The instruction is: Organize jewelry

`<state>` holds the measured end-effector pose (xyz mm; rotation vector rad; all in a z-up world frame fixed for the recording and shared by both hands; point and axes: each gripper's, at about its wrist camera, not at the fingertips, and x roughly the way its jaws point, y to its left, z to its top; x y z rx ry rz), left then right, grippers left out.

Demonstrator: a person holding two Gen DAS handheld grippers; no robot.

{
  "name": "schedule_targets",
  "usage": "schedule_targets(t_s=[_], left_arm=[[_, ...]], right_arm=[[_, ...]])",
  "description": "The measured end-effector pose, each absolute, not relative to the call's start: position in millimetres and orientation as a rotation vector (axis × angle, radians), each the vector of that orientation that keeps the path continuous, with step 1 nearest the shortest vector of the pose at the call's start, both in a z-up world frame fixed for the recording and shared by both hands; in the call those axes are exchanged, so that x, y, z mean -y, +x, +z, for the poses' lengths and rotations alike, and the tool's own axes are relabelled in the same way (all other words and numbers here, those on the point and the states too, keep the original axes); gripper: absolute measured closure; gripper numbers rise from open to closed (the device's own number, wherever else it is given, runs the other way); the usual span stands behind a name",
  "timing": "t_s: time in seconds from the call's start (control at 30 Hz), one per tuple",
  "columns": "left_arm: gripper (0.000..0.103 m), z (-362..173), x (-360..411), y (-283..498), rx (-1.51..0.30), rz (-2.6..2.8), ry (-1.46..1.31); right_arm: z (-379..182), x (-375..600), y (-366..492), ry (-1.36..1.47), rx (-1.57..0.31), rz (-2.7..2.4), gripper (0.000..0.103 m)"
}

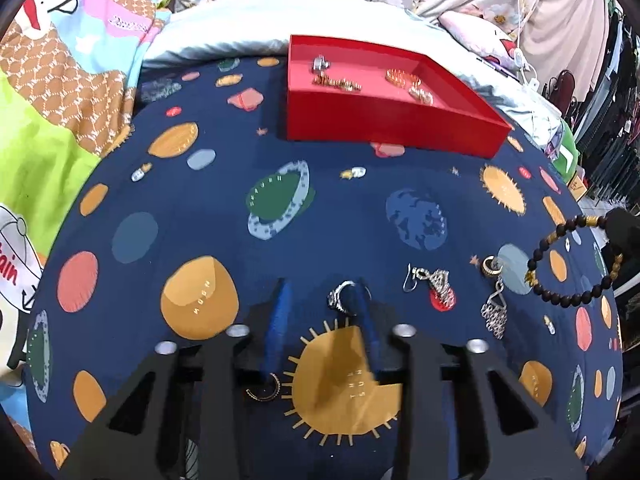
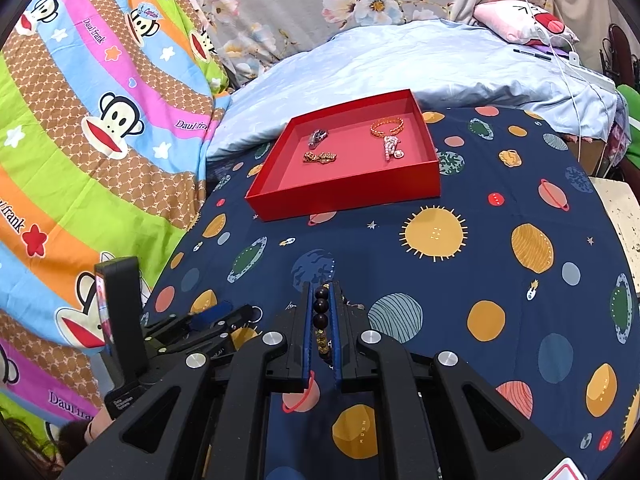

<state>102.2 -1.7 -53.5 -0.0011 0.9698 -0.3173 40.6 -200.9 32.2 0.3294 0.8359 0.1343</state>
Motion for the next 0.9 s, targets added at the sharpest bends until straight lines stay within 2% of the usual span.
schedule_targets(t_s=[0.13, 0.17, 0.2, 0.6, 0.9], left_arm=[[0.084, -54.6, 7.0, 97.0, -0.945, -0.320, 0.037], [0.087, -54.6, 8.5, 96.8, -0.944, -0.327, 0.039], [0.095, -54.8, 10.2, 96.7, -0.943, -0.334, 0.043], [0.097, -44.4, 17.1, 87.3, -0.955, -0.429, -0.004], [0.097, -2.8, 12.6, 89.1, -0.902, -0.476, -0.063]], right_arm=[[32.6, 199.8, 41.4, 0.326, -0.837, 0.138, 0.096], [32.5, 199.9, 41.2, 0.327, -0.837, 0.136, 0.096], [32.5, 200.0, 41.3, 0.328, -0.837, 0.136, 0.096], [34.7, 200.8, 42.5, 0.324, -0.831, 0.137, 0.096], [44.2, 205.6, 45.3, 0.320, -0.810, 0.149, 0.096]])
